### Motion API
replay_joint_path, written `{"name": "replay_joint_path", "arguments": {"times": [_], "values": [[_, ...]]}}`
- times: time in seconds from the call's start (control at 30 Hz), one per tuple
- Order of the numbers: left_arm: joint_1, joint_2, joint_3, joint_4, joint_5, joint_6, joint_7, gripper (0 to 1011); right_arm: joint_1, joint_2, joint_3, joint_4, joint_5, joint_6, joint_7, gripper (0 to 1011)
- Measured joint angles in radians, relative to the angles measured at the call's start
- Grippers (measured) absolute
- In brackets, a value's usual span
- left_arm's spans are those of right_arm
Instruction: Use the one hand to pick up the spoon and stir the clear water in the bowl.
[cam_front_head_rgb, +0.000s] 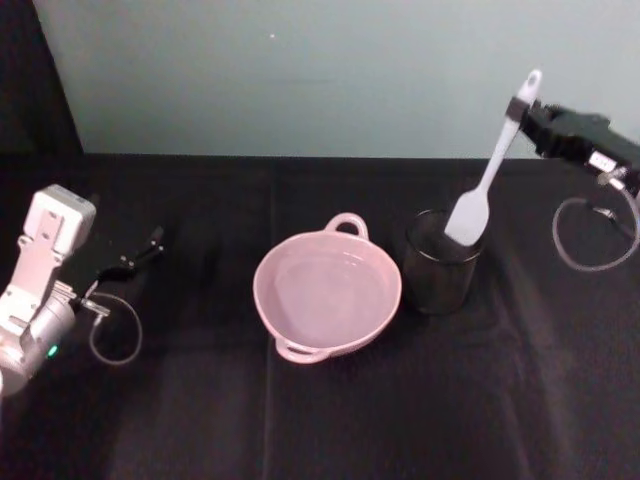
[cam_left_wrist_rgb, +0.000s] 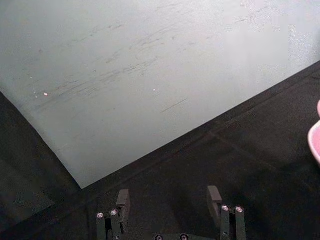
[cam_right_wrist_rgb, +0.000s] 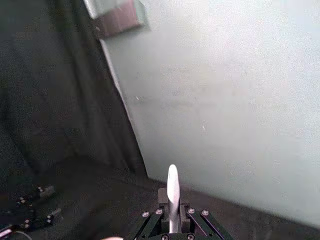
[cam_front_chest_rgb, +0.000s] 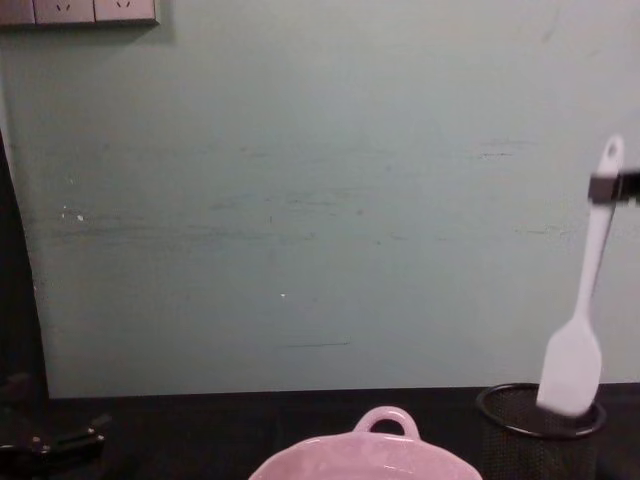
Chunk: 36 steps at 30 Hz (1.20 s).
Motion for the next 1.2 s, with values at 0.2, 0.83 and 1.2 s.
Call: {"name": "replay_joint_path", "arguments": {"times": [0.2, 0.83, 1.2], "values": [[0.0, 0.0, 0.0, 0.0, 0.0, 0.0, 0.0, 1011, 0.023, 0.048, 0.014, -0.085, -0.024, -0.018, 0.016, 114], [0.0, 0.0, 0.0, 0.0, 0.0, 0.0, 0.0, 1011, 0.116, -0.014, -0.152, -0.114, -0.162, -0.101, 0.183, 114], [0.0, 0.0, 0.0, 0.0, 0.0, 0.0, 0.0, 1011, 0.101, -0.083, -0.26, -0.009, -0.289, -0.215, 0.26, 114]]}}
